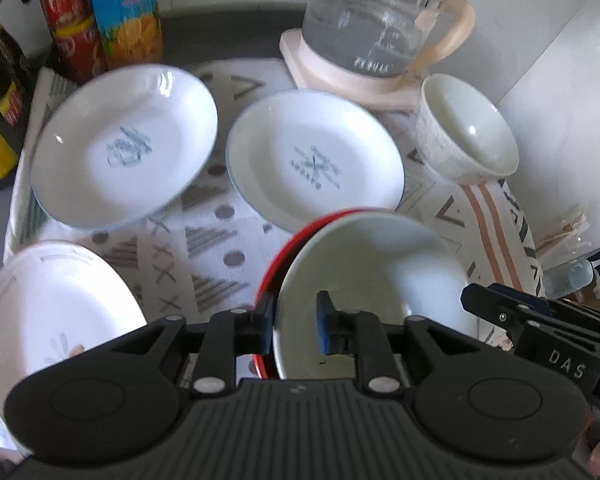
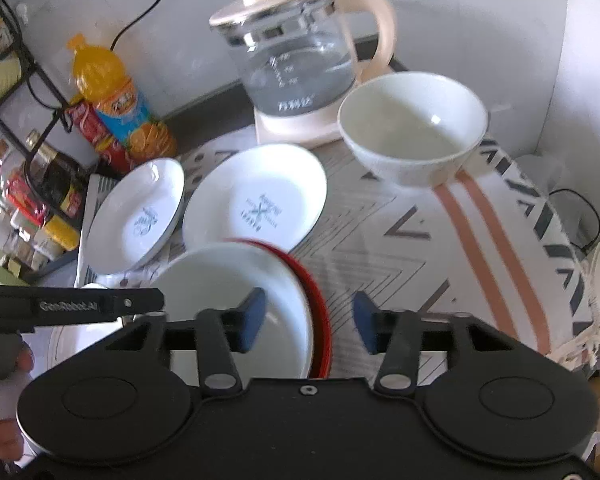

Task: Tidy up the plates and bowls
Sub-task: 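Lower the white bowl into the red bowl and open both grippers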

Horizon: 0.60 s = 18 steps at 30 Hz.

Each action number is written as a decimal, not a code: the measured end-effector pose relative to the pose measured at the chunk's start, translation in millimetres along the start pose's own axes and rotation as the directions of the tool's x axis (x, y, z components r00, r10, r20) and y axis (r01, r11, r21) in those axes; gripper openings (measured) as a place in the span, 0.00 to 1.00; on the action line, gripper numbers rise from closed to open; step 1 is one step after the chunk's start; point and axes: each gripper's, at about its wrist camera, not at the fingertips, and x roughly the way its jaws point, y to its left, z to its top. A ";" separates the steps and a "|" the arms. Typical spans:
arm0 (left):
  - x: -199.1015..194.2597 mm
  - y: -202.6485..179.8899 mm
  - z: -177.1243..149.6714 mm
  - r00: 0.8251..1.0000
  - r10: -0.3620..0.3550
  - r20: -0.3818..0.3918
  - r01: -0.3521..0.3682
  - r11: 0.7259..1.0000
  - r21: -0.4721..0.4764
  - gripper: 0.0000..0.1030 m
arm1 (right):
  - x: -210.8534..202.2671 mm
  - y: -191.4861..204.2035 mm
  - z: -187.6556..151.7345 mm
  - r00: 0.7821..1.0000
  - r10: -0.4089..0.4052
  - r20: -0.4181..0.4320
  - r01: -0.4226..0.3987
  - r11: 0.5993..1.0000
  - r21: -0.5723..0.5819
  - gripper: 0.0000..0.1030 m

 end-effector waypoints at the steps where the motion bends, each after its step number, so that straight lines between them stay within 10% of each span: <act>1: -2.8 0.4 1.5 1.000 0.011 0.015 -0.011 1.000 0.003 0.34 | -0.9 -1.9 1.2 1.000 -0.001 0.007 0.001 1.000 0.003 0.50; 11: -4.6 -17.1 35.0 0.996 0.013 0.092 -0.015 1.000 0.021 0.54 | -3.7 -34.3 23.5 0.995 -0.057 0.078 0.050 0.994 0.097 0.78; 18: 9.1 -44.7 56.8 0.992 -0.031 0.123 0.023 0.998 0.060 0.57 | 2.5 -62.4 40.8 0.988 -0.113 0.109 0.094 0.981 0.171 0.80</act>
